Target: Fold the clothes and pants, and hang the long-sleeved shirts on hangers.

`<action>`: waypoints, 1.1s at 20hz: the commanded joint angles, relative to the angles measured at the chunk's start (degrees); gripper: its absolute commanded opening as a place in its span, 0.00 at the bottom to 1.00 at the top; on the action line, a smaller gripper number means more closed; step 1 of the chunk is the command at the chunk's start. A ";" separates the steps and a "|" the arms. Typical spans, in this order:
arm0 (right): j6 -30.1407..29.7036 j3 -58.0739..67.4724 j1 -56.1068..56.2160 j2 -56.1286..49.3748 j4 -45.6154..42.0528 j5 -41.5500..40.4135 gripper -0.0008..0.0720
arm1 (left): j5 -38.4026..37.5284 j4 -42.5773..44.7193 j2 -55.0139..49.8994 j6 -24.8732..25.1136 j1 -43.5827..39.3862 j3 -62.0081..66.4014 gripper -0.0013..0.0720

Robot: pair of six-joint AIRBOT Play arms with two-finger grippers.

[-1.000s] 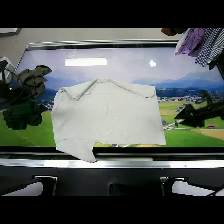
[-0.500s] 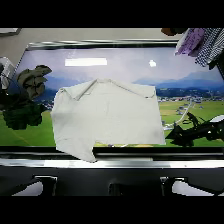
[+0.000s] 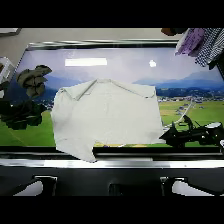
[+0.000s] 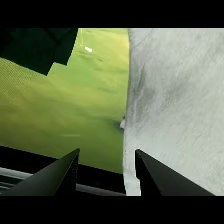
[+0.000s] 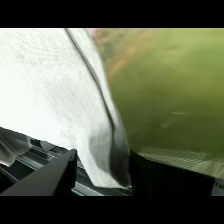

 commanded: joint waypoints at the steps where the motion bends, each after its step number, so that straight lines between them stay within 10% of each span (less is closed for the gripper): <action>1: -1.46 -1.33 0.02 -0.09 1.18 0.17 0.54 | 3.08 -7.65 2.47 5.40 5.03 -7.78 0.55; 6: -1.86 -1.31 0.02 -0.07 2.54 -0.17 0.06 | 5.18 -18.38 3.21 14.25 10.99 -20.15 0.55; 22: -1.81 -1.27 0.02 4.42 4.44 -0.52 0.06 | 14.05 -23.98 2.95 18.78 10.19 -34.82 0.55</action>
